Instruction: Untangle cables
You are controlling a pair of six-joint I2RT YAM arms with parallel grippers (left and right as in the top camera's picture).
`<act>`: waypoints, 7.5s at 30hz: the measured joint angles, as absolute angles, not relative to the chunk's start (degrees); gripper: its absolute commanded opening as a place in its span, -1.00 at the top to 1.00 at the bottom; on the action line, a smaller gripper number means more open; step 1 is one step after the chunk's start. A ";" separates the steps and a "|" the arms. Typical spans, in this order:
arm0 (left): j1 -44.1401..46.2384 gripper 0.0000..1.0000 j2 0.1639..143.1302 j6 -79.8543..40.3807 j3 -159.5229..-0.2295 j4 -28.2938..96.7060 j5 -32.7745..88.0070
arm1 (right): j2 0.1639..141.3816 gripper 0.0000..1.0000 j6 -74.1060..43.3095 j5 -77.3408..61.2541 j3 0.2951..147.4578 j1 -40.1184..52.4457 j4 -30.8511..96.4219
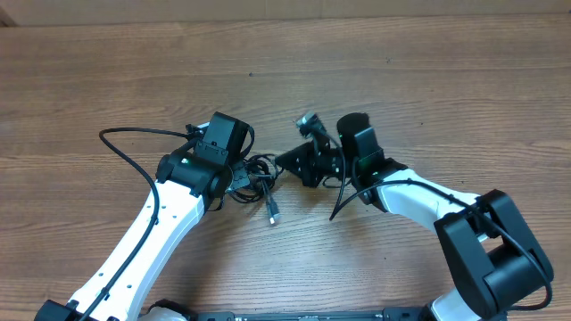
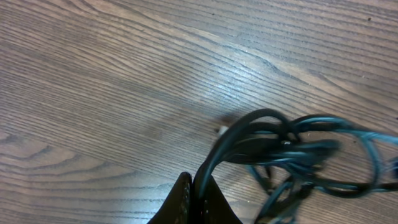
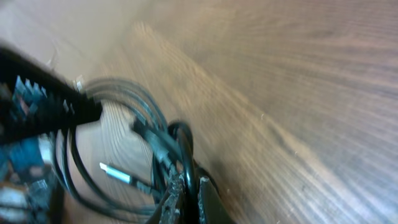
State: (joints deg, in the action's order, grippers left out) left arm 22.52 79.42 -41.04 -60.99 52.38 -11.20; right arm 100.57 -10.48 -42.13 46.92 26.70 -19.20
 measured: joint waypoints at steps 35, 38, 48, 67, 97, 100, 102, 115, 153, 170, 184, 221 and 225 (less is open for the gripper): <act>22.41 0.91 79.42 -41.71 -60.99 52.14 -12.69 | 100.55 0.35 -29.17 -28.08 46.92 23.66 -8.40; 22.41 0.91 79.42 -41.69 -60.99 51.86 -12.69 | 100.55 0.35 -26.50 -31.11 46.92 23.66 -8.49; 22.41 0.92 79.42 -24.60 -60.99 46.61 -10.26 | 100.55 0.35 -12.05 -40.27 46.92 24.08 -8.82; 22.41 0.91 79.42 1.98 -60.69 41.80 6.07 | 100.55 0.46 3.51 -42.54 46.92 24.10 -5.48; 22.41 0.91 79.42 1.69 -60.55 44.53 0.47 | 100.90 -0.06 6.87 -40.29 46.92 27.64 -4.86; 22.41 0.91 79.42 1.98 -60.55 45.34 -0.80 | 100.90 -0.13 6.85 -40.21 46.92 27.64 -4.89; 22.41 0.91 79.42 3.07 -60.55 45.58 -0.64 | 100.90 -0.21 6.96 -40.16 46.92 27.64 -4.89; 22.41 0.92 79.42 11.88 -60.55 45.67 14.96 | 100.90 -0.15 9.78 -40.05 46.92 27.64 -4.47; 22.41 0.91 79.42 -33.69 -60.47 46.74 -12.80 | 101.16 0.92 7.11 -37.43 46.94 27.79 -4.91; 22.41 0.92 79.42 -36.51 -60.47 47.29 -14.85 | 101.23 -0.43 1.80 -33.47 46.92 27.77 -4.95; 22.37 0.92 79.42 -23.94 -60.45 45.65 -8.29 | 101.23 -0.24 0.67 -38.46 46.92 27.73 -5.06; 22.37 0.91 73.23 20.58 -62.92 44.56 29.41 | 101.23 -0.16 -4.93 -76.73 46.92 15.59 -5.39; 22.37 0.92 72.86 21.12 -63.05 44.18 29.50 | 101.23 0.02 -4.84 -76.69 46.92 16.08 -5.39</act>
